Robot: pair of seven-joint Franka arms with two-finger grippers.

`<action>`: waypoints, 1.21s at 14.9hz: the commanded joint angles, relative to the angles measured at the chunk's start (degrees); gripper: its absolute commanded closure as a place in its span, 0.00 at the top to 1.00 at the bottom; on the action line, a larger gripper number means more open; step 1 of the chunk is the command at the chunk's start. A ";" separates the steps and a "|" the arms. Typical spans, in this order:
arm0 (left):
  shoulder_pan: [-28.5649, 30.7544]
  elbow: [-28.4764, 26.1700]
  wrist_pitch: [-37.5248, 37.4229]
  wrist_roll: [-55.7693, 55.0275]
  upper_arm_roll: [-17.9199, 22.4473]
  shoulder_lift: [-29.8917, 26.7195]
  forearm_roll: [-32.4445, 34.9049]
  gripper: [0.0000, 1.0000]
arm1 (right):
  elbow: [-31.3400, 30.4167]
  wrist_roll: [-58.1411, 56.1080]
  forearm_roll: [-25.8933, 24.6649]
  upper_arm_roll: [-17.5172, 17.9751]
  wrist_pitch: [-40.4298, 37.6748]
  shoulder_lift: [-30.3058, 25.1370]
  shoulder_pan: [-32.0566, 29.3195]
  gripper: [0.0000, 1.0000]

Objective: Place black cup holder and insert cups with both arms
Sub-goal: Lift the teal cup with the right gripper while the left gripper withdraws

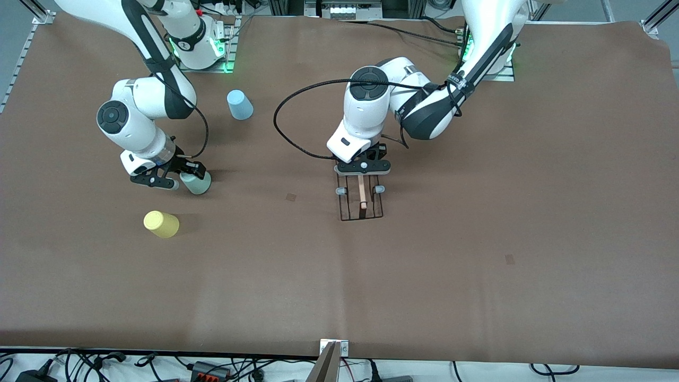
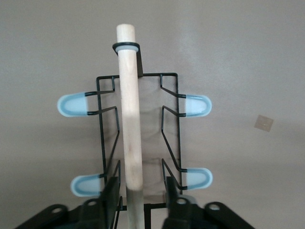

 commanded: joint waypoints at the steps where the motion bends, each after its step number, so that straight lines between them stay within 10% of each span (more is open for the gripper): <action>1: -0.54 1.26 -1.20 -0.47 0.06 0.04 1.78 1.00 | 0.23 0.46 0.61 0.02 -5.51 -4.22 0.52 0.20; 5: 0.25 1.35 -3.39 1.11 0.33 -2.05 1.78 1.00 | 0.50 5.64 0.61 1.51 -9.40 -7.65 2.18 0.20; 13: 7.97 15.05 -32.92 23.76 -0.02 -6.89 1.60 1.00 | 7.07 19.94 0.61 1.77 -21.24 -13.27 10.17 0.18; 18: 19.65 15.24 -34.77 39.32 -0.02 -10.15 1.60 1.00 | 18.93 42.70 0.61 11.07 -28.39 -11.53 13.79 0.18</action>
